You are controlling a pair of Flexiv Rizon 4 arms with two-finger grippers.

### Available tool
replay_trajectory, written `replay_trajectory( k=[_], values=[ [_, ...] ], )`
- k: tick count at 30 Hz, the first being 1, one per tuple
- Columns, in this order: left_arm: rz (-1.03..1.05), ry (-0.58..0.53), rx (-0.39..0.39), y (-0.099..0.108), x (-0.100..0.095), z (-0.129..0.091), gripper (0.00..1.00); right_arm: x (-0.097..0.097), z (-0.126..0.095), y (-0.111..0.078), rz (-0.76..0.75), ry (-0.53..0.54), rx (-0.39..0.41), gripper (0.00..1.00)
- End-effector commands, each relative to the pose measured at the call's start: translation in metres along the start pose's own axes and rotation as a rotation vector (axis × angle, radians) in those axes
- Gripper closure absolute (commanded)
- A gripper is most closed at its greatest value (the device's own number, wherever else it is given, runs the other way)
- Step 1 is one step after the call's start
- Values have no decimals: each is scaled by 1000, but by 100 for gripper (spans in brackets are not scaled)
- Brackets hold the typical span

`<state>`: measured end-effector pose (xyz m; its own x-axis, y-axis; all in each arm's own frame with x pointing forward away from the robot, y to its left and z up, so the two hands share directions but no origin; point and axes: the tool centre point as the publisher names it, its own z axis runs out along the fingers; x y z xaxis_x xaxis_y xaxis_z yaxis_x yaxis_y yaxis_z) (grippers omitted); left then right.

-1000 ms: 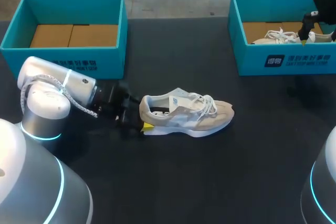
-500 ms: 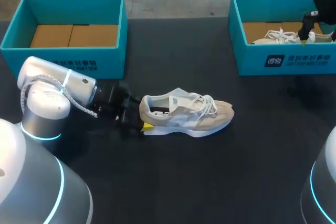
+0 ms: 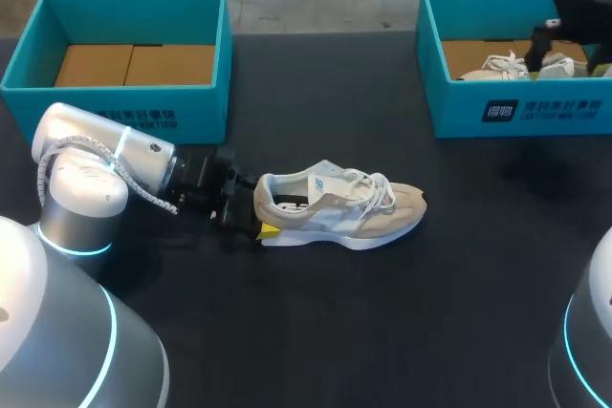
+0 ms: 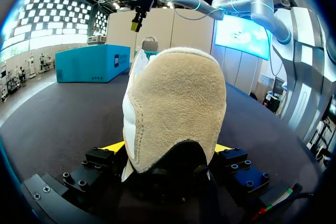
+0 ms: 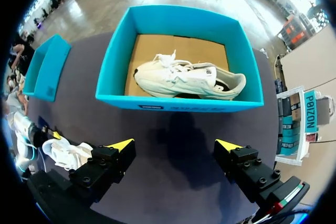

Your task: Take the shoe out of the shoebox, open the shoe tongue, remove and reinsert the insole, then place the shoe into the shoebox

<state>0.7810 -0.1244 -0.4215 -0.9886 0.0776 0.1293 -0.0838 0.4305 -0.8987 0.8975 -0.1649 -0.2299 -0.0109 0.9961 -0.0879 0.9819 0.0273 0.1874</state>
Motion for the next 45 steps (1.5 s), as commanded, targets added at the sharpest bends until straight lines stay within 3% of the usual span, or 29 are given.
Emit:
replay_trajectory(
  k=[1,10,13,20,36,45],
  values=[
    [0,1,-1,1,-1,1,100,27,-8,3,24,-42,35,0],
    [0,1,-1,1,-1,1,100,76,-15,-17,16,39,58,0],
    [0,1,-1,1,-1,1,100,86,-9,-24,22,50,108,0],
    [0,1,-1,1,-1,1,100,116,-2,-51,28,169,110,0],
    [0,1,-1,1,-1,1,100,116,-2,-51,28,169,110,0],
    [0,1,-1,1,-1,1,100,177,0,-62,33,135,114,0]
  ],
)
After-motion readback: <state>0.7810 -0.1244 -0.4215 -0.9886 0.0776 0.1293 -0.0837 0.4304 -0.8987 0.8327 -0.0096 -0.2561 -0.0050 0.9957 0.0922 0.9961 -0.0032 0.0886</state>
